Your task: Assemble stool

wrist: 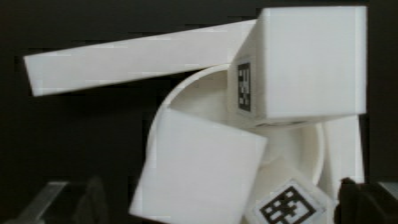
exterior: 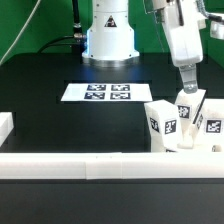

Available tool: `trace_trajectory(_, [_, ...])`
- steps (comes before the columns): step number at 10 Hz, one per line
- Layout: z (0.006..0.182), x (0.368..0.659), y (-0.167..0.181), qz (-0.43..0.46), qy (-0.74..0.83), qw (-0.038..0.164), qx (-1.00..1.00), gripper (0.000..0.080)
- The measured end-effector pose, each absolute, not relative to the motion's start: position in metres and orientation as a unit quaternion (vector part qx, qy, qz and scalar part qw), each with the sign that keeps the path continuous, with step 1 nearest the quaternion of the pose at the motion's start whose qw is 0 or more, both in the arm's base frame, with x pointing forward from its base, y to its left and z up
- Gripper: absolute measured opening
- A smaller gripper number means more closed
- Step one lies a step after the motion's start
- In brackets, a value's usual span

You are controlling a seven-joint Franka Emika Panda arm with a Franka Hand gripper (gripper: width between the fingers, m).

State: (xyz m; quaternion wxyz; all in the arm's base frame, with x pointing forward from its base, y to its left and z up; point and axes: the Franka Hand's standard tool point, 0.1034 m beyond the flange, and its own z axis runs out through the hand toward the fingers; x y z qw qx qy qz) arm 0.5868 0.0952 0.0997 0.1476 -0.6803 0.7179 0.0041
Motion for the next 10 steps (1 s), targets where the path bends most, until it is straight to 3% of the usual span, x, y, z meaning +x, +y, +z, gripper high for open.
trace_trajectory(7, [0.099, 0.585, 0.106, -0.043, 0.445, 0.137, -0.884, 0.0649])
trace_trajectory(10, [0.099, 0.585, 0.105, -0.062, 0.311, 0.122, -0.941, 0.0649])
